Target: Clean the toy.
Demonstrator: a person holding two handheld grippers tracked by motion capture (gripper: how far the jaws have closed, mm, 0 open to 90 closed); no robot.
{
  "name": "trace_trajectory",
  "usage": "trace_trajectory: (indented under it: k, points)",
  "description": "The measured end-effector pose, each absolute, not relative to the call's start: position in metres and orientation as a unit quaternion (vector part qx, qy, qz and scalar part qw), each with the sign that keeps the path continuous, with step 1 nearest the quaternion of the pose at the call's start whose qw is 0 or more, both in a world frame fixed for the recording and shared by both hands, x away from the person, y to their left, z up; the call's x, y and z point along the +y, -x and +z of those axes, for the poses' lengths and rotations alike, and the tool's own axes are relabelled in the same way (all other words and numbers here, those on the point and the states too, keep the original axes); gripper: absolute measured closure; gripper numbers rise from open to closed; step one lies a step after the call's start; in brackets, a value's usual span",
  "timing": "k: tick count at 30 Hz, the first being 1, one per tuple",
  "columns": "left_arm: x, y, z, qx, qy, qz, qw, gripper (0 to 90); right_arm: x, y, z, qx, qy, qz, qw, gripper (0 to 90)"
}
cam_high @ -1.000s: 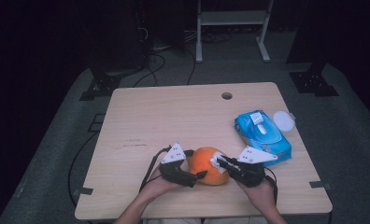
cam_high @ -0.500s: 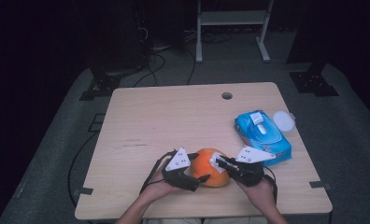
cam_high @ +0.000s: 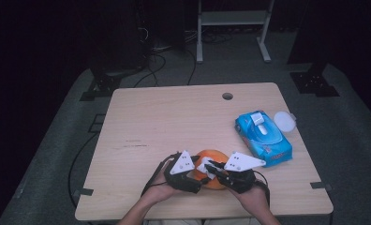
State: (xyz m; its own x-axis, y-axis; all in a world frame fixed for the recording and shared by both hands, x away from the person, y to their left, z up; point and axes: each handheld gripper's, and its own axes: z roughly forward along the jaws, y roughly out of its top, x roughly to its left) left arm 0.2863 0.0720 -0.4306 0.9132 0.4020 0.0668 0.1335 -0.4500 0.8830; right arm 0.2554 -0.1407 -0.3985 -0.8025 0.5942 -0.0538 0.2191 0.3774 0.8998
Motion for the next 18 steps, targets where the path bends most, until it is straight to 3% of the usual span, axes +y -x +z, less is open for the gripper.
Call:
trace_trajectory:
  k: [7, 11, 15, 18]
  points:
    - [0.07, -0.285, -0.431, 0.143, -0.842, 0.14, 0.502, 25.1, -0.166, -0.267, -0.398, 0.8, -0.291, 0.487, 0.195, 81.3]
    - [0.068, -0.283, -0.432, 0.135, -0.846, 0.145, 0.494, 25.2, -0.152, -0.259, -0.397, 0.805, -0.263, 0.502, 0.176, 81.1]
    - [0.068, -0.283, -0.432, 0.136, -0.846, 0.145, 0.494, 25.1, -0.146, -0.259, -0.396, 0.809, -0.258, 0.494, 0.189, 80.9]
    - [0.067, -0.284, -0.432, 0.145, -0.841, 0.144, 0.502, 19.6, -0.154, -0.264, -0.398, 0.81, -0.273, 0.485, 0.186, 81.0]
